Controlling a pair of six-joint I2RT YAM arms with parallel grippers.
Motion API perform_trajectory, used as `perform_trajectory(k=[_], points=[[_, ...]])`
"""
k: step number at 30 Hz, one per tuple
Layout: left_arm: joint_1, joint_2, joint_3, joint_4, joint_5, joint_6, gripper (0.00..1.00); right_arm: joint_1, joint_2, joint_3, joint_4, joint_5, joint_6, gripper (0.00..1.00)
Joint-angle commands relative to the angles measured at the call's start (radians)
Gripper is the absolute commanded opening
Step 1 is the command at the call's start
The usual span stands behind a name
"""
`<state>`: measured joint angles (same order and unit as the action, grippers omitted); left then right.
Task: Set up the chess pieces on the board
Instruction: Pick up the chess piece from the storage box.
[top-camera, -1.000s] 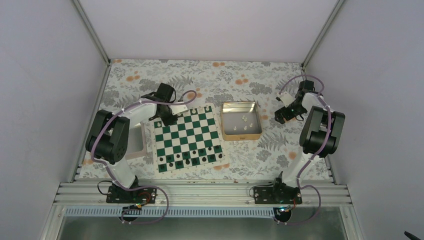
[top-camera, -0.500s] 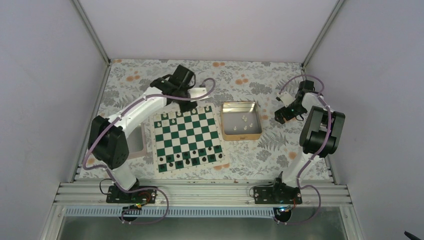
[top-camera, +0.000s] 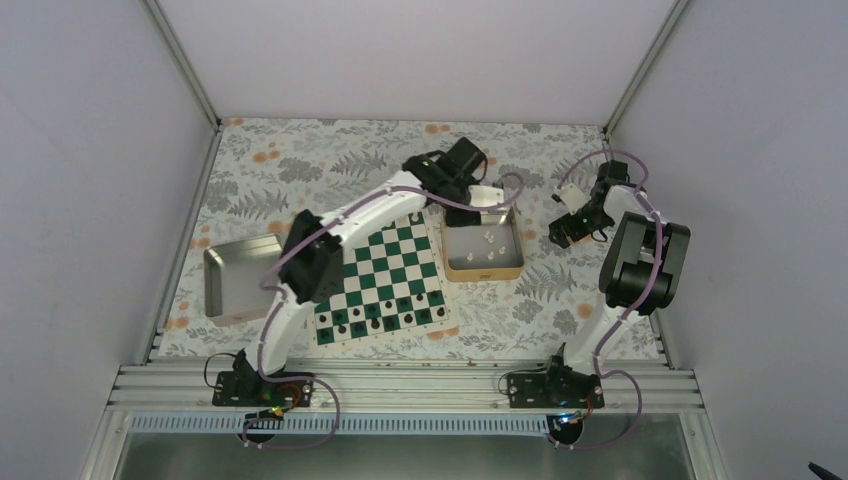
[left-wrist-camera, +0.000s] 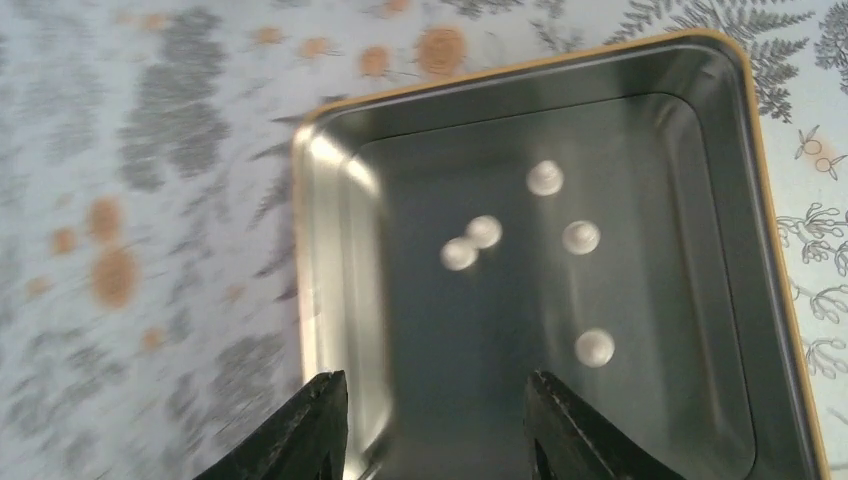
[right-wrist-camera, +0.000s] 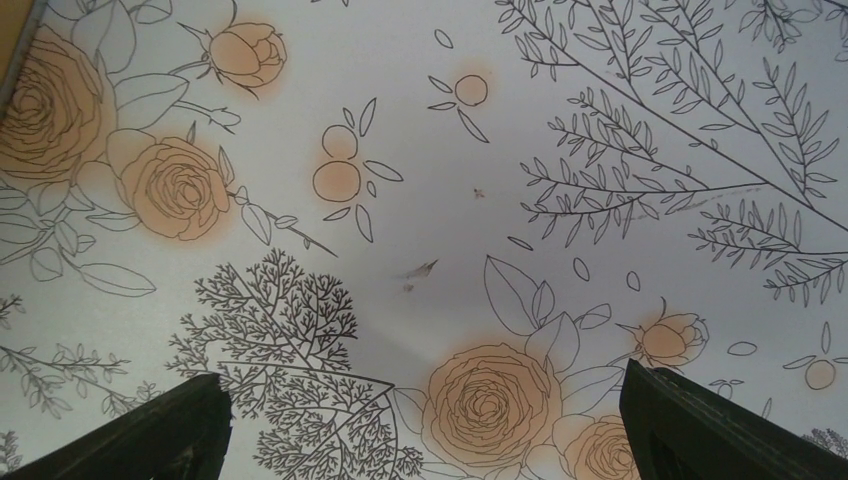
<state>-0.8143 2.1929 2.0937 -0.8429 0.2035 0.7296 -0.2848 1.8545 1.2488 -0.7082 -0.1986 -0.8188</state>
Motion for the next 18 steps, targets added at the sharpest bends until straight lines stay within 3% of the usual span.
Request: perform_trajectory(k=[1, 5, 18], points=[[-0.037, 0.136, 0.169, -0.119, 0.072, 0.034, 0.45, -0.012, -0.007, 0.006, -0.005, -0.023, -0.011, 1.00], [-0.058, 0.224, 0.256, -0.162, 0.068, 0.050, 0.45, -0.011, 0.009, 0.006, -0.001, -0.020, -0.011, 1.00], [-0.062, 0.202, 0.114, -0.163, 0.079, 0.083, 0.43, -0.012, 0.025, 0.005, -0.004, -0.014, -0.013, 1.00]])
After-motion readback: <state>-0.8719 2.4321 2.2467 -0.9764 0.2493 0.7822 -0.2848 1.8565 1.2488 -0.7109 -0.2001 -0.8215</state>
